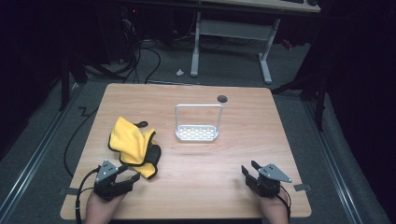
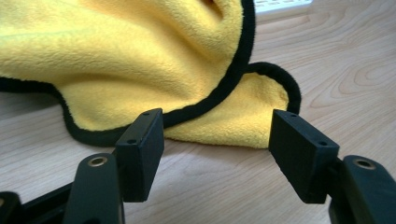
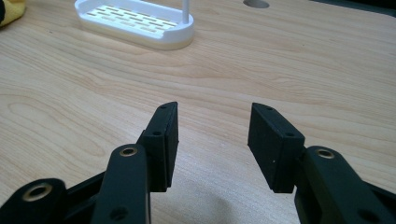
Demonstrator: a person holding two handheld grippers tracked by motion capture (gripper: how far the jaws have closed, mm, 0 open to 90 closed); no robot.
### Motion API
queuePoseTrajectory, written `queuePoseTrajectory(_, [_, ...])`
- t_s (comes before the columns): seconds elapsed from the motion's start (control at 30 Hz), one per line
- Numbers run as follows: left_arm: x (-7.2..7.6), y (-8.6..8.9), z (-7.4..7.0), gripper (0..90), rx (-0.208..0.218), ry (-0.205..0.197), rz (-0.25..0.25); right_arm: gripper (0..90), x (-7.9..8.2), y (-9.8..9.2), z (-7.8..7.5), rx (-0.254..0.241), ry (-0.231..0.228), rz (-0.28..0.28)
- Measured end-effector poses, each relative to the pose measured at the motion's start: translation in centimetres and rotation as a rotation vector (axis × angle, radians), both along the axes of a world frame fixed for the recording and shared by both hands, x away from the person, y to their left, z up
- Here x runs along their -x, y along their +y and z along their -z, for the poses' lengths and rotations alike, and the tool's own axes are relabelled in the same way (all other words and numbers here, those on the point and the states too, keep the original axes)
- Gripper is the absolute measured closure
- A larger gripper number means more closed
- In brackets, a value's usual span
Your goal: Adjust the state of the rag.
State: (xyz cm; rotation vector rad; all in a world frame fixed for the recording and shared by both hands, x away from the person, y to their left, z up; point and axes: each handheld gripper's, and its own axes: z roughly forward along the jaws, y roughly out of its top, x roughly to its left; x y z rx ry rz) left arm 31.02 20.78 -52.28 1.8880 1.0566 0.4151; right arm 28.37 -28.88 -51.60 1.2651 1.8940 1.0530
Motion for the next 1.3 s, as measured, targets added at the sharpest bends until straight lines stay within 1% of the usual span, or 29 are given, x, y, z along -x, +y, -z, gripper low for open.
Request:
queuePoseTrajectory(0.1, [0.0,-0.7,-0.1,35.3,-0.026,-0.012,0.006,53.0,0.0,0.1,0.0,0.009,0.000,-0.007])
queuePoseTrajectory(0.2, [-0.2,-1.4,-0.1,35.3,-0.035,-0.018,0.012,52.9,-0.1,0.2,0.1,0.008,0.003,-0.009])
queuePoseTrajectory(0.23, [-0.3,-2.0,-0.3,35.4,-0.071,-0.041,0.006,52.9,-0.1,0.2,0.1,0.012,0.003,-0.014])
queuePoseTrajectory(0.27, [-0.5,-2.3,-0.4,35.8,-0.089,-0.055,0.002,52.9,-0.1,0.3,0.1,0.012,0.004,-0.017])
queuePoseTrajectory(0.3, [-0.8,-2.7,-0.5,36.4,-0.101,-0.065,-0.003,52.8,-0.2,0.3,0.1,0.011,0.004,-0.018])
queuePoseTrajectory(0.4, [-1.4,-3.3,-0.9,37.3,-0.115,-0.076,-0.009,52.8,-0.2,0.3,0.2,0.016,0.006,-0.027])
queuePoseTrajectory(0.47, [-1.8,-3.9,-1.5,37.2,-0.150,-0.108,-0.021,52.8,-0.2,0.4,0.2,0.015,0.008,-0.027])
queuePoseTrajectory(0.5, [-1.9,-4.0,-1.6,37.4,-0.153,-0.112,-0.027,52.8,-0.2,0.4,0.2,0.016,0.007,-0.029])
queuePoseTrajectory(0.57, [-2.6,-4.3,-1.8,38.4,-0.153,-0.105,-0.039,52.8,-0.2,0.5,0.2,0.019,0.005,-0.032])
queuePoseTrajectory(0.6, [-2.6,-4.3,-1.8,38.9,-0.153,-0.105,-0.039,52.8,-0.2,0.5,0.2,0.019,0.005,-0.032])
queuePoseTrajectory(0.63, [-3.1,-4.3,-1.7,41.5,-0.149,-0.087,-0.043,52.8,-0.1,0.5,0.2,0.018,0.008,-0.030])
queuePoseTrajectory(0.67, [-3.3,-4.2,-1.8,50.1,-0.155,-0.075,-0.047,52.8,-0.1,0.6,0.2,0.018,0.007,-0.031])
queuePoseTrajectory(0.7, [-3.3,-4.2,-1.8,63.5,-0.155,-0.075,-0.047,52.7,-0.1,0.6,0.2,0.018,0.006,-0.030])
queuePoseTrajectory(0.73, [-3.1,-3.7,-2.3,71.8,-0.102,-0.070,-0.060,52.6,-0.1,0.6,0.2,0.017,0.005,-0.031])
queuePoseTrajectory(0.77, [-2.6,-3.4,-2.8,77.8,-0.073,-0.078,-0.055,52.5,0.0,0.6,0.1,0.017,0.004,-0.032])
queuePoseTrajectory(0.83, [-1.3,-3.4,-4.0,82.5,-0.035,-0.101,-0.008,52.2,0.0,0.6,0.1,0.017,0.001,-0.034])
queuePoseTrajectory(0.87, [-0.6,-3.5,-4.3,82.9,-0.017,-0.102,0.022,52.0,0.0,0.6,0.0,0.018,0.000,-0.039])
queuePoseTrajectory(0.93, [0.5,-3.8,-4.4,83.2,0.026,-0.087,0.071,51.5,0.0,0.9,0.0,0.017,0.001,-0.047])
queuePoseTrajectory(0.97, [0.5,-3.8,-4.4,83.2,0.026,-0.087,0.071,51.3,0.1,1.1,-0.1,0.020,0.001,-0.054])
queuePoseTrajectory(1.0, [1.0,-3.9,-4.2,83.2,0.052,-0.073,0.088,51.3,0.1,1.1,-0.1,0.020,0.001,-0.054])
queuePoseTrajectory(1.03, [1.6,-3.9,-3.2,83.2,0.079,-0.040,0.106,50.7,0.3,1.8,-0.3,0.017,-0.005,-0.078])
queuePoseTrajectory(1.07, [1.6,-3.9,-3.2,83.2,0.079,-0.040,0.106,50.7,0.3,1.8,-0.3,0.017,-0.005,-0.078])
queuePoseTrajectory(1.1, [1.4,-4.0,-2.0,83.1,0.043,0.008,0.114,49.9,0.6,3.0,-0.6,0.014,-0.010,-0.112])
queuePoseTrajectory(1.13, [1.2,-3.9,-1.4,83.0,0.039,0.034,0.114,49.8,0.8,3.7,-0.7,0.011,-0.012,-0.129])
queuePoseTrajectory(1.17, [1.2,-3.9,-1.4,82.9,0.039,0.034,0.114,49.8,1.0,4.4,-0.8,0.010,-0.014,-0.149])
queuePoseTrajectory(1.2, [0.9,-3.7,-1.0,82.9,0.045,0.061,0.115,49.8,1.0,4.4,-0.8,0.010,-0.014,-0.149])
queuePoseTrajectory(1.23, [0.4,-3.5,-0.1,82.7,0.049,0.113,0.116,49.7,1.4,6.4,-1.0,0.003,-0.015,-0.204])
queuePoseTrajectory(1.27, [0.4,-3.5,-0.1,82.7,0.049,0.113,0.116,49.6,1.6,7.2,-1.1,0.009,-0.017,-0.224])
queuePoseTrajectory(1.3, [0.0,-3.7,0.5,82.7,0.048,0.145,0.123,49.5,1.9,8.2,-1.1,0.018,-0.016,-0.253])
